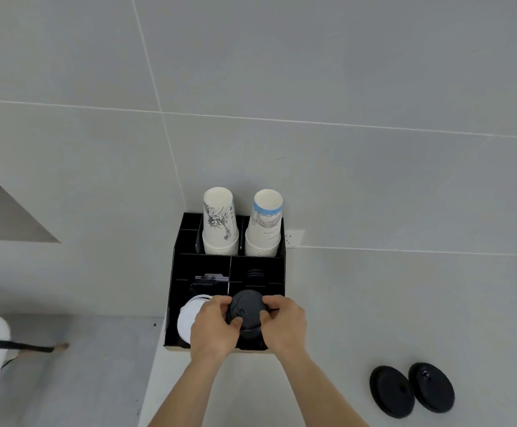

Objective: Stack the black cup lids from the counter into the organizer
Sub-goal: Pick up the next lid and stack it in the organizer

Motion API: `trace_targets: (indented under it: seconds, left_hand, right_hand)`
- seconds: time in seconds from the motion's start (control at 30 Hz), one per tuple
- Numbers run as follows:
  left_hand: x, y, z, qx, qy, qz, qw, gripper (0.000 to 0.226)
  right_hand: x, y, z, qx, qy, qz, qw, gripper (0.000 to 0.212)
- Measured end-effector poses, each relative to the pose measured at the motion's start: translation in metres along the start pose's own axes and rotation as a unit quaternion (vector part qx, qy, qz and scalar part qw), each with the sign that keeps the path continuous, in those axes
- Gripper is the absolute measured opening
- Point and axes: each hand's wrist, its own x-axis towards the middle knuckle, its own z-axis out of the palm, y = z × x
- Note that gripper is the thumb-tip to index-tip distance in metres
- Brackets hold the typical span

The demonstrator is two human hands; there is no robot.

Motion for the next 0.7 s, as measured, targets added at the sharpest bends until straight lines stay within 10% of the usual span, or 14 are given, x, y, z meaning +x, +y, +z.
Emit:
trace_targets:
  seconds: [0.7]
  left_hand:
    - [-0.015,0.051,0.016,0.057,0.088,0.099,0.99,0.04]
  right_hand:
    - [0.002,0.044,-0.048,0.046,0.085,0.04,0.994,0.018]
